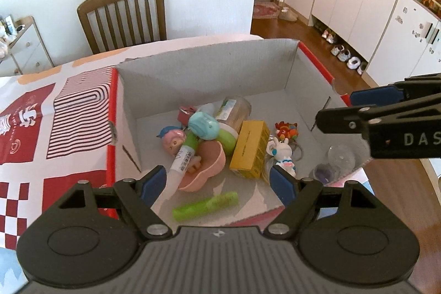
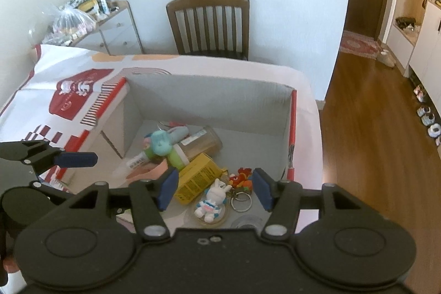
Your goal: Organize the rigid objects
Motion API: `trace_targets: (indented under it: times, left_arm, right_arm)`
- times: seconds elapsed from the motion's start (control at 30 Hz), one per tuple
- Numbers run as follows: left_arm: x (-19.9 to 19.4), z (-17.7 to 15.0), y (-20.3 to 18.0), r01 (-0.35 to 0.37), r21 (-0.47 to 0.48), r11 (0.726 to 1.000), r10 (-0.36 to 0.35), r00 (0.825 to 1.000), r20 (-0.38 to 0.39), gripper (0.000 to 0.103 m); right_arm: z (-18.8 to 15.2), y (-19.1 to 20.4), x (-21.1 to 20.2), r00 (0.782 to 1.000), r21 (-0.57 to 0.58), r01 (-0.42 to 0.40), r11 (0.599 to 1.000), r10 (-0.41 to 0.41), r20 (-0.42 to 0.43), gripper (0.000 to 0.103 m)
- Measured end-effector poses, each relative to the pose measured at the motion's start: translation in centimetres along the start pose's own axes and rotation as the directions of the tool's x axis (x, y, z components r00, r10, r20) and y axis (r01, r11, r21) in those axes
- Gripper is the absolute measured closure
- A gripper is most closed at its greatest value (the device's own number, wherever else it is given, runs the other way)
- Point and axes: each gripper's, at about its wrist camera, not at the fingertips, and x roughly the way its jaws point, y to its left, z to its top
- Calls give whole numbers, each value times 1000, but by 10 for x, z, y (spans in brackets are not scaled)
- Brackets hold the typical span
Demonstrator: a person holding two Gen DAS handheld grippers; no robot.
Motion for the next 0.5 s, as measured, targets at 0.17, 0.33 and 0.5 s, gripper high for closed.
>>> trace_targets:
  times: [0.17,0.33,0.5]
  left_arm:
    - [-20,-5,0,4,16,1000,-5,999,39,21]
    - [-41,-8,2,20,21,1000,-22,996,88,21]
    - [-57,-11,7,39,7,999,-39,992,122,19]
  right_arm:
    - [-4,5,-18,999,7,-5,1000,5,47,41]
    - [-9,11,-35,995,14,-7,1000,5,102,36]
    - [-16,19,-49,988,1,-8,1000,8,152,25]
